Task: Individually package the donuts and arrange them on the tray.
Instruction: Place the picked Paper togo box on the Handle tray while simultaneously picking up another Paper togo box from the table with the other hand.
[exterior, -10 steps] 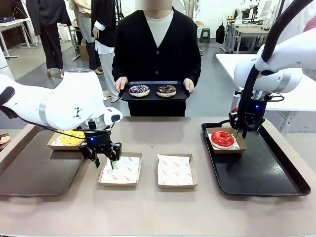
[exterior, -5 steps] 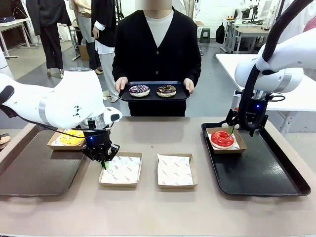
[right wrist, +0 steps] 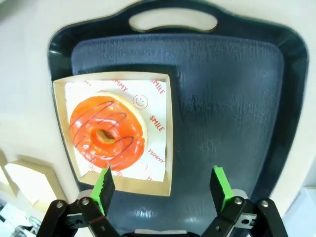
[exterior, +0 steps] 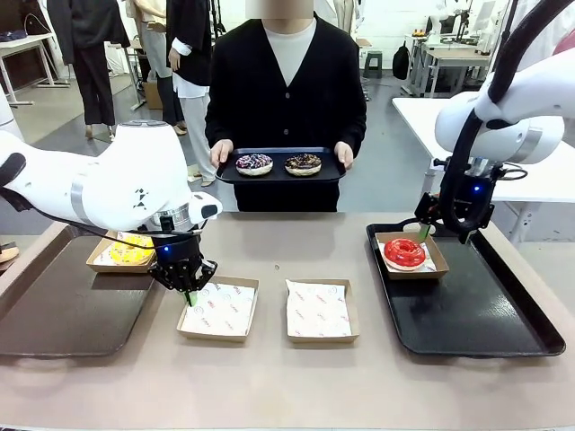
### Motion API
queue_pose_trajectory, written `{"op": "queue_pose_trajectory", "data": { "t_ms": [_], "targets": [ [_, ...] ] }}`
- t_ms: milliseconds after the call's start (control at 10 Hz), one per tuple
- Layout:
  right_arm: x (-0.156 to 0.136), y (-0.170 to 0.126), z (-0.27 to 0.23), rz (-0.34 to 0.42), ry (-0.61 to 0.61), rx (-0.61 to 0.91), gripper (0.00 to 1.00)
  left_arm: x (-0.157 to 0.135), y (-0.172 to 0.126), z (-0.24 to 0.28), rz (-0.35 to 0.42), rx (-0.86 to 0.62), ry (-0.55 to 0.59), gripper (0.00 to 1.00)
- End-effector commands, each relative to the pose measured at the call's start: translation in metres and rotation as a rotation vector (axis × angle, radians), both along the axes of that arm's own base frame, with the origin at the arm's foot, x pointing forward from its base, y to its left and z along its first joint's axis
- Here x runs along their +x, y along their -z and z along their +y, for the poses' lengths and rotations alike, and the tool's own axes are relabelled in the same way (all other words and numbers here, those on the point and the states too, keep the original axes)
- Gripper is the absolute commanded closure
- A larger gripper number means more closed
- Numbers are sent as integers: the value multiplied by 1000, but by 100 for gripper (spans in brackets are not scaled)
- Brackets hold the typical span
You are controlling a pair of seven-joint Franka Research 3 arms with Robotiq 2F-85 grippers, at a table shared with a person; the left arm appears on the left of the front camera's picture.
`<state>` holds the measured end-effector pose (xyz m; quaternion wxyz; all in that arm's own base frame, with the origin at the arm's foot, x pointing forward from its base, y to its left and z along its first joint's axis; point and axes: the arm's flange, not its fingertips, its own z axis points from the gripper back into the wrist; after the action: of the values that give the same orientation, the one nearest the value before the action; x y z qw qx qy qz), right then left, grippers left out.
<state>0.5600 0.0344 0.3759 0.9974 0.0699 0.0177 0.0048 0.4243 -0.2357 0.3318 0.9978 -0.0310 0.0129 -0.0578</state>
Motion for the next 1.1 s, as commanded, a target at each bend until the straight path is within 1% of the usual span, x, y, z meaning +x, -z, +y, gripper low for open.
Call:
{"op": "queue_pose_trajectory", "data": {
  "t_ms": [0,100,300,500,600,700,800,1000],
  "targets": [
    [-27,-17,-23,12,-89,162,0,3,-17,0,20,-12,-14,100],
    [-44,-32,-46,18,-117,281,0,5,-27,2,11,-12,-15,100],
    [-84,-60,-100,-33,-131,509,0,14,-74,9,-13,-53,-17,100],
    [-113,-70,-152,-90,-101,700,0,29,-113,12,-41,-82,-36,100],
    [-129,-71,-175,-120,-85,800,0,37,-136,15,-50,-87,-57,100],
    [-138,-69,-196,-153,-58,880,0,47,-150,16,-63,-96,-73,100],
    [-146,-65,-214,-176,-25,946,0,55,-161,16,-63,-106,-80,100],
    [-157,-60,-238,-203,-29,1047,0,72,-174,15,-41,-112,-102,100]
  ]
}}
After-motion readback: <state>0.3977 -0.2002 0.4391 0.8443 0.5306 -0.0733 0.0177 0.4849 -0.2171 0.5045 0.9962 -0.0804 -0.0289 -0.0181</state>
